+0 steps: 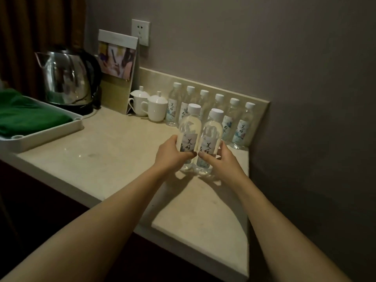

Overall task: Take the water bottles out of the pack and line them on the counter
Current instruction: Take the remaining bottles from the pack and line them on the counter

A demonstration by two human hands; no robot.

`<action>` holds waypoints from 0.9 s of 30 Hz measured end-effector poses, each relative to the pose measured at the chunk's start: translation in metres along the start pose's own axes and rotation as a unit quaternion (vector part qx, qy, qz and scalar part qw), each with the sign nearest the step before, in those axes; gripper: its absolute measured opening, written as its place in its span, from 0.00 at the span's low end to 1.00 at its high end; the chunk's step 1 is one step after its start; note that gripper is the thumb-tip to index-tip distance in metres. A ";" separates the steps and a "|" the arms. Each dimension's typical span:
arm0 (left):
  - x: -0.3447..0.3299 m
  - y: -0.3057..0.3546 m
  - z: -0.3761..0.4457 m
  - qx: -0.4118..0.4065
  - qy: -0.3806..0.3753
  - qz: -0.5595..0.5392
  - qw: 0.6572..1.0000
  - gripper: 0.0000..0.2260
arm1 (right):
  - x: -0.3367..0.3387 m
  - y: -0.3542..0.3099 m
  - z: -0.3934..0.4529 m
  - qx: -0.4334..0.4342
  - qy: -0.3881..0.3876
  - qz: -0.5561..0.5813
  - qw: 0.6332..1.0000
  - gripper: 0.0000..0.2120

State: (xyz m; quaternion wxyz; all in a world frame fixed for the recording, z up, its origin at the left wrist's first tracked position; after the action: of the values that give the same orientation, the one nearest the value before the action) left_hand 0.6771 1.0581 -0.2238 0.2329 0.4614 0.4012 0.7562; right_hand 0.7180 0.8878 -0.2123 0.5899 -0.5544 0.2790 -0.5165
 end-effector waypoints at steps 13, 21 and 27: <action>0.012 -0.015 0.026 -0.008 -0.022 0.037 0.999 0.24 | -0.023 0.000 0.012 -0.019 0.036 -0.042 0.998 0.23; 0.023 -0.035 0.070 -0.011 -0.037 0.054 0.998 0.22 | -0.048 0.008 0.051 -0.029 0.042 -0.075 0.996 0.26; 0.027 -0.044 0.117 -0.021 -0.036 0.068 0.997 0.26 | -0.063 0.008 0.098 -0.032 0.056 -0.153 0.986 0.26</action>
State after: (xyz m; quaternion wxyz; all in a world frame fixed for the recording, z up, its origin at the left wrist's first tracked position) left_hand 0.7677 1.1485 -0.2164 0.2049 0.5095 0.3442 0.7615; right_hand 0.7889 0.9800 -0.2131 0.4693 -0.5798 0.2399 -0.6214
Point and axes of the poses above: each hand's wrist, its own z-axis towards the middle knuckle, its own x-axis out of the back of the hand, y = z × x, the point moved 7 cm from there along z, towards the middle knuckle, and after that the axes turned 13 degrees about z, right-handed, at the moved point
